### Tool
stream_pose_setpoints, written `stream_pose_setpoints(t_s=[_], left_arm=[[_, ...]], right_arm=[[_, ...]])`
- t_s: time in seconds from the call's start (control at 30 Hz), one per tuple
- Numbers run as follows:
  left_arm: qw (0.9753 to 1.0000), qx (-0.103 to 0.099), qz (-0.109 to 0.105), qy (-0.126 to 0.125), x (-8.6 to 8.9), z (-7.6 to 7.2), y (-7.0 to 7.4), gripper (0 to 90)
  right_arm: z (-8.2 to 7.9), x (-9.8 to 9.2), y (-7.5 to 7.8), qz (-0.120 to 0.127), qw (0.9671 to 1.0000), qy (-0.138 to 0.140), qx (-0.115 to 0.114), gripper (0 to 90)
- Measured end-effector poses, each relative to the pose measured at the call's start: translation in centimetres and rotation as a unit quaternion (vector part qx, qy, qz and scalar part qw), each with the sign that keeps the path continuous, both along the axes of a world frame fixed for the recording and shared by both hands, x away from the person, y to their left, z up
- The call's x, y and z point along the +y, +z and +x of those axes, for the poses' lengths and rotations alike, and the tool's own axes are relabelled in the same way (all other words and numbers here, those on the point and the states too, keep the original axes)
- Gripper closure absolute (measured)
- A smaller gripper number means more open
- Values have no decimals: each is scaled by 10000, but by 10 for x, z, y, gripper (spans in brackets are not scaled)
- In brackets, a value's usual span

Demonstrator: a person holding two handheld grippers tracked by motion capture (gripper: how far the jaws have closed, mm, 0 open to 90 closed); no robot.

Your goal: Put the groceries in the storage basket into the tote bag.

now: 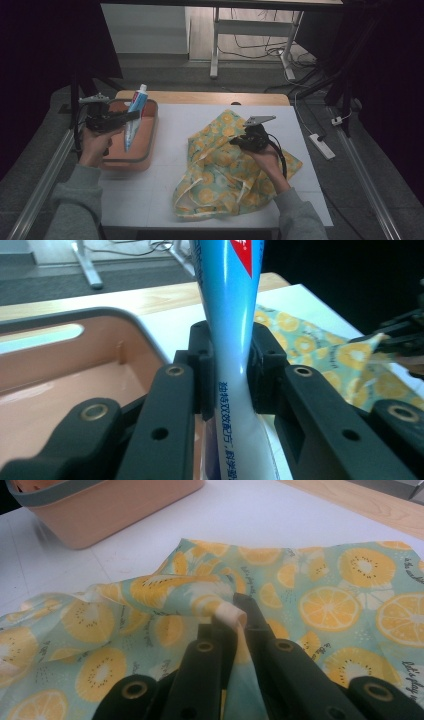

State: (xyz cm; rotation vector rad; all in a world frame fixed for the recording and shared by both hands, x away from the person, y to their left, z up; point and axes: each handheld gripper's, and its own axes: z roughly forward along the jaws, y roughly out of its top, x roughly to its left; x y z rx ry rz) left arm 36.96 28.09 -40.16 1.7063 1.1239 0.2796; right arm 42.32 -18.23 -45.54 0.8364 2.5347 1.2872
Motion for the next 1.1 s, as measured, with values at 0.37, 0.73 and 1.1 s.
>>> stream_pose_setpoints(t_s=[0.37, 0.73, 1.1], left_arm=[[9992, -129, -115, -363, -23, -8, 1, 745], [9962, -136, -72, -852, -54, -9, -5, 745], [9922, -167, -89, -1232, -72, -12, -7, 746]], right_arm=[[0, 0, 0, 20, 10000, 6, 2, 884], [0, -2, 2, 34, 10000, -18, -56, 884], [0, 2, 1, 55, 10000, 46, -24, 884]])
